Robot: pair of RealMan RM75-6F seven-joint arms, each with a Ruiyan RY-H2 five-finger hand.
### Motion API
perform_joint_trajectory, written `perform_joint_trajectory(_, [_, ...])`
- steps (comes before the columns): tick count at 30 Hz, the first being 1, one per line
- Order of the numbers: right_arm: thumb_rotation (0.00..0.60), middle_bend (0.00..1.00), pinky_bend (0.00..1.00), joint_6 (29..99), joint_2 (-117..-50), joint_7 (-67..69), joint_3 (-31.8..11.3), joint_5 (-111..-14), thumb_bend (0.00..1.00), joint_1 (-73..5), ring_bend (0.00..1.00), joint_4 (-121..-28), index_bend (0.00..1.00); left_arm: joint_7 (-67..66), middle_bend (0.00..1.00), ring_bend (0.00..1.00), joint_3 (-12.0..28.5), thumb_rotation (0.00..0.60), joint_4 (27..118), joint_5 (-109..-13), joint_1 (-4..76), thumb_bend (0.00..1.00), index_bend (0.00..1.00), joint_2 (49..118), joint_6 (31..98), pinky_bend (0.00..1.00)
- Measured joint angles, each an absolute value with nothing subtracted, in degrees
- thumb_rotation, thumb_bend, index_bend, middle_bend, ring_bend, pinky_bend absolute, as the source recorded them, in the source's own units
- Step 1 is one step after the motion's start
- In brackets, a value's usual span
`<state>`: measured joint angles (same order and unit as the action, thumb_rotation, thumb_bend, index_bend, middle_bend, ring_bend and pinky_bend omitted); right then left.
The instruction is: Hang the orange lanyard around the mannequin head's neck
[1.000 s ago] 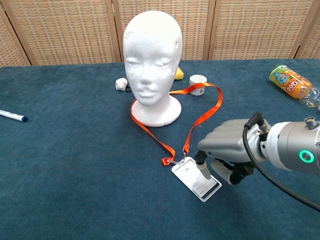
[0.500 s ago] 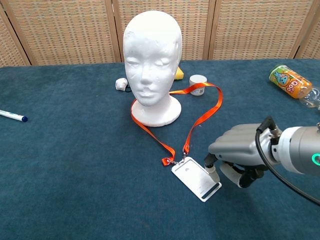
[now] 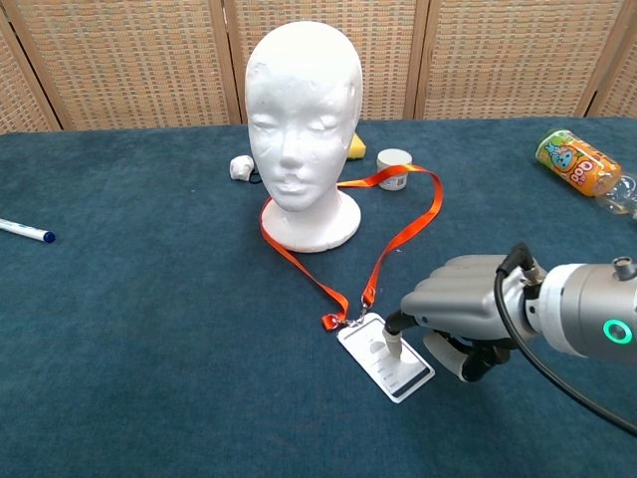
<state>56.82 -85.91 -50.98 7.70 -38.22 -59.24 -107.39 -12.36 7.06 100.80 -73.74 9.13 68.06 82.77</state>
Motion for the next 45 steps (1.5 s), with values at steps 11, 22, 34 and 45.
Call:
perform_joint_trajectory(11, [0.600,0.83,0.96,56.21,-85.40,-52.77,9.06,-36.42,1.00,-60.01,0.77,-110.22,0.21,-12.53,0.00,0.00,7.05,0.600,100.78,-73.73,9.11,0.09,0.00,68.17,82.76,0.00])
perform_joint_trajectory(22, [0.600,0.83,0.96,56.63,-84.76,-54.51,10.73,-36.29,1.00,-60.72,0.77,-113.45,0.26,-12.72,0.00,0.00,7.06,0.600,100.78,-73.73,9.13,0.09,0.00,68.27,82.77,0.00])
perform_joint_trajectory(34, [0.600,0.84,0.96,56.56,-83.30,-55.37,12.81,-36.86,1.00,-61.36,0.77,-116.98,0.30,-13.02,0.00,0.00,7.04,0.600,100.89,-73.60,9.14,0.09,0.00,68.30,82.68,0.00])
perform_joint_trajectory(45, [0.600,0.84,0.96,56.37,-81.23,-53.83,12.76,-37.55,1.00,-61.90,0.77,-119.12,0.30,-12.95,0.00,0.00,7.08,0.600,100.99,-73.51,9.11,0.09,0.00,68.23,82.66,0.00])
